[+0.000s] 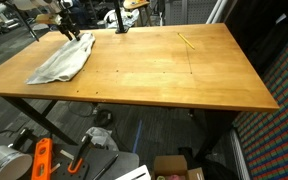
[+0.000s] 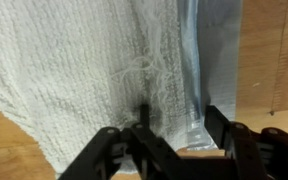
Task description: Fold the towel on the table
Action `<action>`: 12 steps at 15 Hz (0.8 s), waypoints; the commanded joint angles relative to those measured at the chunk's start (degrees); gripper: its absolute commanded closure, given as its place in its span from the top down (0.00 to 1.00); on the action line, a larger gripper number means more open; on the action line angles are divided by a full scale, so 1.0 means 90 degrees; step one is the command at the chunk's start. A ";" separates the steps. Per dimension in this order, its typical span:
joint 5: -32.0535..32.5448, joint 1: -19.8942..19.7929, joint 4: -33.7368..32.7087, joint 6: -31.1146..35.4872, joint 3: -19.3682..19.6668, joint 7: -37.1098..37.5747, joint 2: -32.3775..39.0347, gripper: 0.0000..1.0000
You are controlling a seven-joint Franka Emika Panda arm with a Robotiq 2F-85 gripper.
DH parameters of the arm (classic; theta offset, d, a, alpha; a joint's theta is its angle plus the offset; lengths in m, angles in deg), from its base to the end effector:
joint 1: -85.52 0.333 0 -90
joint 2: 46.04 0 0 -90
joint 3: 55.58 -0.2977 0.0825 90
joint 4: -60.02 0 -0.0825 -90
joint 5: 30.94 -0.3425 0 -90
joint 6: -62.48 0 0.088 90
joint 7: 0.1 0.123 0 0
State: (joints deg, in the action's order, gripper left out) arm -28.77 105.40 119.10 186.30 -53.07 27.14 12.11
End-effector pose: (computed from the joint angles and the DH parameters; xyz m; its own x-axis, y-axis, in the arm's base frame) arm 0.7037 0.2299 0.2251 0.9827 -0.1279 0.1338 -0.1305 -0.9914 0.0108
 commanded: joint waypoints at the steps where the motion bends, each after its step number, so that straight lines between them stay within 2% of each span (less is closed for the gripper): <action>1: 0.0111 0.0087 -0.0056 0.0144 0.0164 0.0233 0.0008 0.30; 2: 0.0109 0.0089 -0.0057 0.0131 0.0182 0.0248 -0.0009 0.20; 4: 0.0115 0.0101 -0.0033 0.0126 0.0205 0.0250 -0.0042 0.14; 6: 0.0125 0.0117 -0.0003 0.0085 0.0217 0.0229 -0.0090 0.12; 7: 0.0136 0.0129 0.0015 0.0102 0.0225 0.0229 -0.0105 0.16; 9: 0.0195 0.0196 0.0058 0.0071 0.0276 0.0293 -0.0154 0.18; 12: 0.0341 0.0343 0.0146 0.0072 0.0362 0.0460 -0.0253 0.17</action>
State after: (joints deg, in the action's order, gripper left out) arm -27.60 106.42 118.92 186.51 -51.54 28.72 11.87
